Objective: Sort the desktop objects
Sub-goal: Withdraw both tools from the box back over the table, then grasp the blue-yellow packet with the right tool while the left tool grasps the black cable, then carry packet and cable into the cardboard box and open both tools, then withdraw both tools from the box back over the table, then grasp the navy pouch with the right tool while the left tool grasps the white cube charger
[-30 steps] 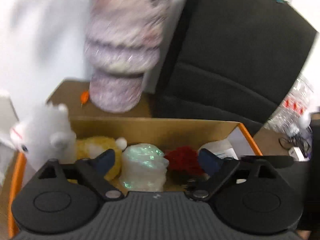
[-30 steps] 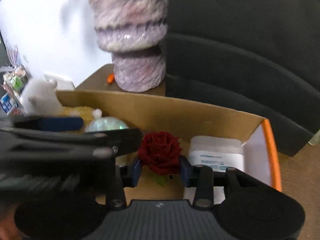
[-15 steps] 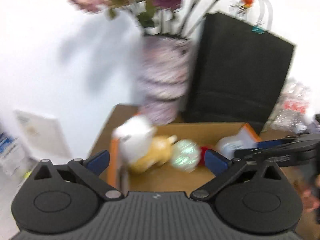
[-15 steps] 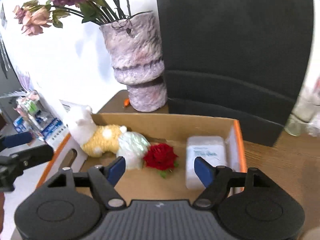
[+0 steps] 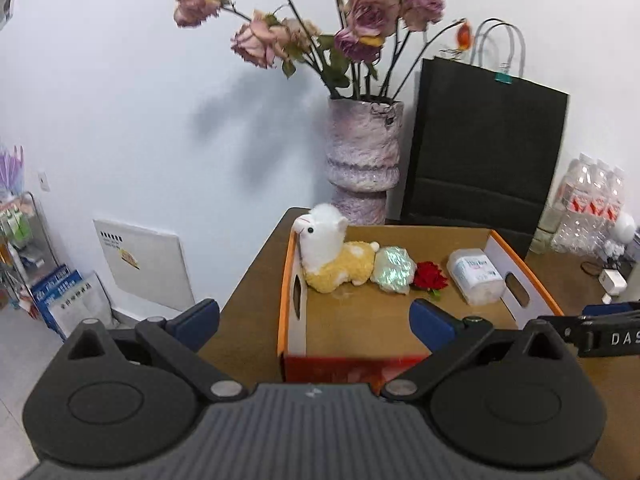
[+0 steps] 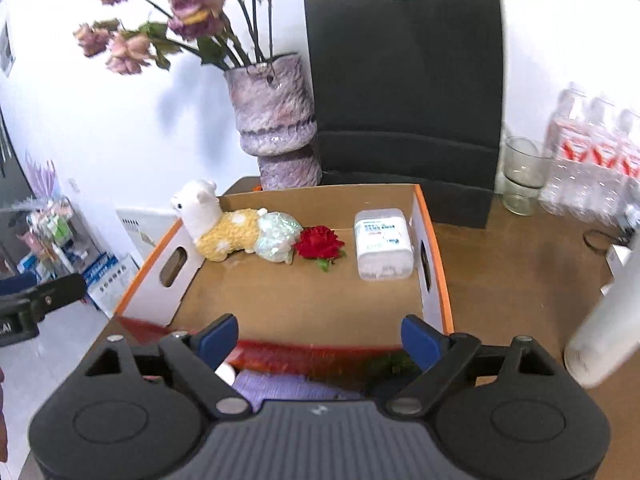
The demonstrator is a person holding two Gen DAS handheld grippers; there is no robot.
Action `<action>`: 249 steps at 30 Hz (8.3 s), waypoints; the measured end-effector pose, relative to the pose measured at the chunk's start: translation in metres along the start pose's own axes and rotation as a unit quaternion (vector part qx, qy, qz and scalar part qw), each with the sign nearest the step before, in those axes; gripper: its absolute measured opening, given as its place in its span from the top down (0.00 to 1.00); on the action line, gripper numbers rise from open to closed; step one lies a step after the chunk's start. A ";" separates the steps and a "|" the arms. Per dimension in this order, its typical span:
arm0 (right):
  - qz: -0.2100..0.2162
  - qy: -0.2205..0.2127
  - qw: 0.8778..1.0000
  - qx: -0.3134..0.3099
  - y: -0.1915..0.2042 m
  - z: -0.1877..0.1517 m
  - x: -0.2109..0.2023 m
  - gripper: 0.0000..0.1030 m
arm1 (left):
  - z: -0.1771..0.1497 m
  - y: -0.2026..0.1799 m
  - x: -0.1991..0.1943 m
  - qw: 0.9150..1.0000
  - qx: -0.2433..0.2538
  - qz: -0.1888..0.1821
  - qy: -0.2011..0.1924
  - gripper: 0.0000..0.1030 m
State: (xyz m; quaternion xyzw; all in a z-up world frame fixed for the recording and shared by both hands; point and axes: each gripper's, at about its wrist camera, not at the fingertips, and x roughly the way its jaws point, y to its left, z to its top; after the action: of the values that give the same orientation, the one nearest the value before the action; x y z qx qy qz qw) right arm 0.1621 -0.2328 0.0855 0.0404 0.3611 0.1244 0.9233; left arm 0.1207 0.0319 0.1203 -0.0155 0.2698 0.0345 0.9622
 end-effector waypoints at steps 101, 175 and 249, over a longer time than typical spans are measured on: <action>-0.015 -0.032 0.998 -0.056 0.054 -0.152 0.017 0.58 | -0.148 -0.016 0.022 0.995 0.039 -0.073 0.059 0.80; 0.125 0.106 0.986 -0.029 0.091 0.074 0.201 0.58 | 0.019 0.013 0.131 0.992 -0.052 -0.073 0.087 0.24; -0.088 -0.003 0.995 0.042 -0.083 -0.129 0.012 0.30 | -0.107 -0.153 0.080 0.961 0.156 -0.225 0.034 0.39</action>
State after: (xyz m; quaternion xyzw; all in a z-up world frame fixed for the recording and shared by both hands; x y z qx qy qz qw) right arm 0.0996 -0.3120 -0.0310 0.0474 0.3655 0.0278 0.9292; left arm 0.1449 -0.1213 -0.0114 0.0736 0.2942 -0.2266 0.9256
